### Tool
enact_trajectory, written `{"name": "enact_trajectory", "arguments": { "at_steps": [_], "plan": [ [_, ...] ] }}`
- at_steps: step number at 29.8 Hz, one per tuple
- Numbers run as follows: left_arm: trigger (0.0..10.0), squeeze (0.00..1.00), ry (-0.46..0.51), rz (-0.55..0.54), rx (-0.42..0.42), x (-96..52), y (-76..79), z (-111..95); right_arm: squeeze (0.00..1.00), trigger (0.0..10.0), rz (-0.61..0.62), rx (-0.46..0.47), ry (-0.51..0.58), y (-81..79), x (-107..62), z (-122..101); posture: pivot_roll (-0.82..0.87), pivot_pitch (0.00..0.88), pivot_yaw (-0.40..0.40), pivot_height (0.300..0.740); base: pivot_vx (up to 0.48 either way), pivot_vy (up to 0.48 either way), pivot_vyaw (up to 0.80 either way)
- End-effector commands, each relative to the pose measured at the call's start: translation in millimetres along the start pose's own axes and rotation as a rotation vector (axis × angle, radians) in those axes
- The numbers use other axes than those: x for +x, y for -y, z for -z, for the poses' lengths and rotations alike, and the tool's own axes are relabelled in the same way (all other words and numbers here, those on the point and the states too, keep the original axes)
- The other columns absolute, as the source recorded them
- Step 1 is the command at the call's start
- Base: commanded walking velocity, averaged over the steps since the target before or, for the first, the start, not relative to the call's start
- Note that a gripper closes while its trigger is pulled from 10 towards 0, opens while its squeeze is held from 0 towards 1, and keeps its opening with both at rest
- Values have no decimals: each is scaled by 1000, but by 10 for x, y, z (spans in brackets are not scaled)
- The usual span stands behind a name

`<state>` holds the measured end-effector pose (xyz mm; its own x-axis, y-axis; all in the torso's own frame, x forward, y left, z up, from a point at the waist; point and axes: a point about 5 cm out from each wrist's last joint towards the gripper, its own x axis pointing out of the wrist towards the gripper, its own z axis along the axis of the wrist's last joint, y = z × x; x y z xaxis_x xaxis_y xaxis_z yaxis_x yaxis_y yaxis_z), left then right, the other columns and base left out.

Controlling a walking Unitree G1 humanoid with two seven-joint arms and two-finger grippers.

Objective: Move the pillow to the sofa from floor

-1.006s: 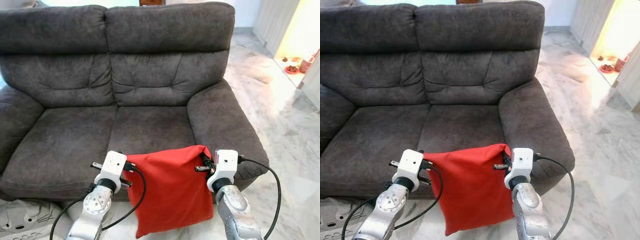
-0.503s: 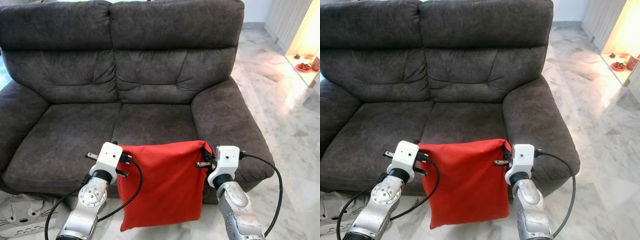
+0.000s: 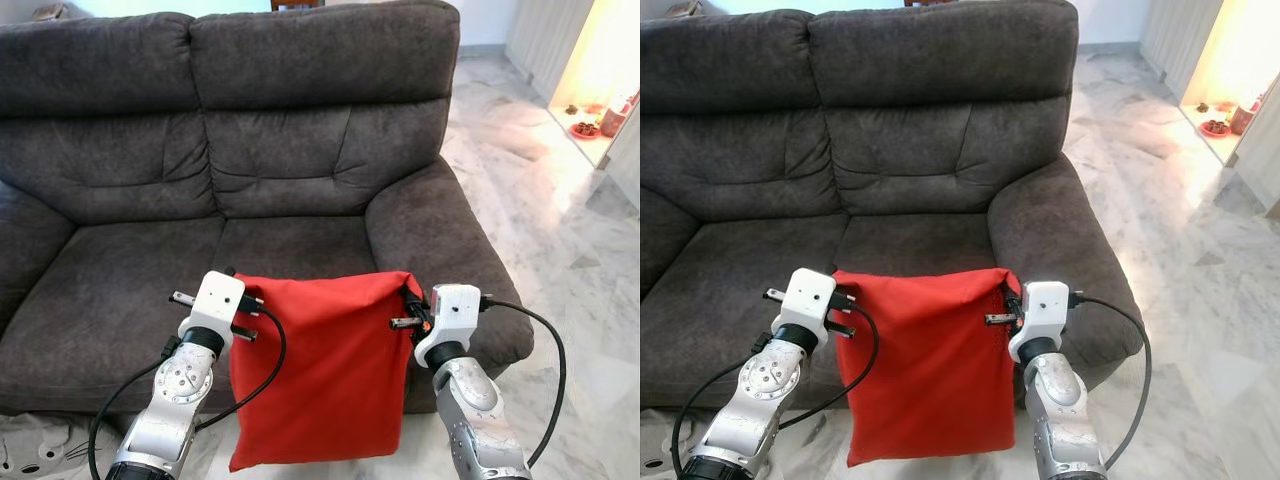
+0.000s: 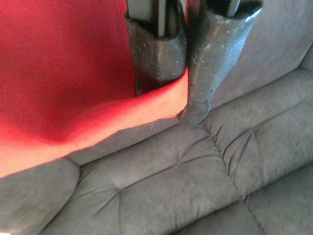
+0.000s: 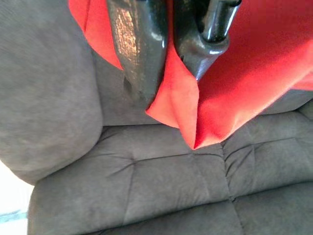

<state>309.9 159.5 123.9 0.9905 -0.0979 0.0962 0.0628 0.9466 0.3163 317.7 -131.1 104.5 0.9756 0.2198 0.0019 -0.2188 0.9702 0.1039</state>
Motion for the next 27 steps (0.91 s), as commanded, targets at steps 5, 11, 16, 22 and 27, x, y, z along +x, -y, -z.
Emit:
{"name": "enact_trajectory", "arguments": {
  "at_steps": [5, 11, 16, 22, 27],
  "plan": [
    [10000, 0, 72, -42, -1, 29, -121, -169, 0, 10000, -71, -12, 152, -126, 79, -325, 55, 123, 73, 740, 292, 0, 0],
    [10000, 0, 83, -60, -7, 56, -184, -210, 0, 10000, -73, -6, 166, -127, 96, -366, 57, 122, 72, 740, 295, 0, 0],
    [10000, 0, 106, -74, -4, 79, -254, -289, 0, 10000, -67, 2, 194, -137, 100, -433, 55, 123, 72, 740, 299, 0, 0],
    [10000, 0, 128, -89, 1, 100, -306, -360, 0, 10000, -67, 3, 202, -135, 103, -456, 55, 125, 72, 740, 301, 0, -632],
    [10000, 0, 160, -116, 6, 133, -410, -473, 0, 10000, -77, -7, 245, -171, 121, -567, 58, 129, 71, 740, 304, 0, 0]
  ]
}}
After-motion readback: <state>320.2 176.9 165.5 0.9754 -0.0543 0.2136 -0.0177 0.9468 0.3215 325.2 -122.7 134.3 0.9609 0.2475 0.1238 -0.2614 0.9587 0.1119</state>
